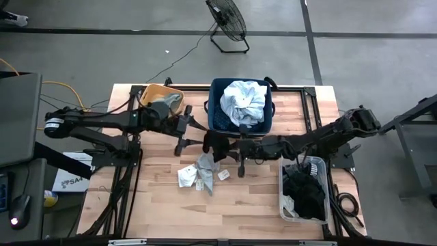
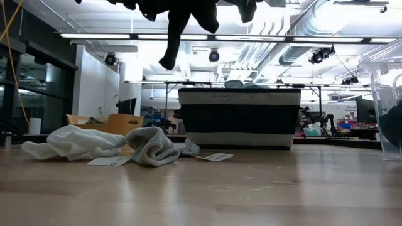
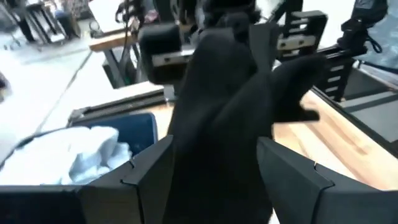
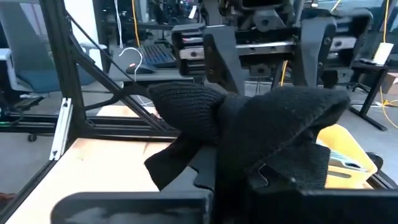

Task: Pick & Place Cloths
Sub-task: Put the black sock into the yellow bin

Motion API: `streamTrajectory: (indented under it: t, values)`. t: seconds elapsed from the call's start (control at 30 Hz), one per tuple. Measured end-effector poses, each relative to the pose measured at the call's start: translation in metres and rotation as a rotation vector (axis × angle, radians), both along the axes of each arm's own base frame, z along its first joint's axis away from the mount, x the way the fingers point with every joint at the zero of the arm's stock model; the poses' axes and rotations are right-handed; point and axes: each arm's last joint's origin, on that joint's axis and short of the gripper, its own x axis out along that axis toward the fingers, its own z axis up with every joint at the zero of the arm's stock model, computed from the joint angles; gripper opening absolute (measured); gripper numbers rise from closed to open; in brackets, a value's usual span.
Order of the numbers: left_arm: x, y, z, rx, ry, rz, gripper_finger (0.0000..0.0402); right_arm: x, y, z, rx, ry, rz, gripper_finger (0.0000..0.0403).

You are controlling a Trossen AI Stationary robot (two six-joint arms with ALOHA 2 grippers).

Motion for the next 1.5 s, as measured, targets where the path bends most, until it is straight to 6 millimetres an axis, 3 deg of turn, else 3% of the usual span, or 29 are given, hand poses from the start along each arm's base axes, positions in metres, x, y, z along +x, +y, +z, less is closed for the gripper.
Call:
streamTrajectory:
  t: [0.2,0.5,0.93,1.2,1.5]
  values:
    - [0.005,-0.009,0.002,0.044,-0.051,-0.042,0.0223,0.002,-0.006,0.001,0.004,-0.008,0.015,0.0009]
    - [0.025,-0.01,-0.014,0.043,-0.014,-0.05,0.0228,0.003,-0.008,0.003,0.007,-0.033,0.053,0.0009]
    - [0.03,-0.012,-0.012,-0.004,-0.059,-0.135,0.0343,0.003,-0.013,0.003,0.008,-0.035,0.022,0.0009]
    - [0.03,-0.013,-0.011,-0.023,-0.069,-0.144,0.0347,0.005,-0.023,0.003,0.002,-0.034,-0.049,0.0009]
    - [0.043,-0.011,-0.015,-0.015,-0.12,-0.106,0.0347,0.005,-0.025,0.005,0.001,-0.053,-0.056,0.0009]
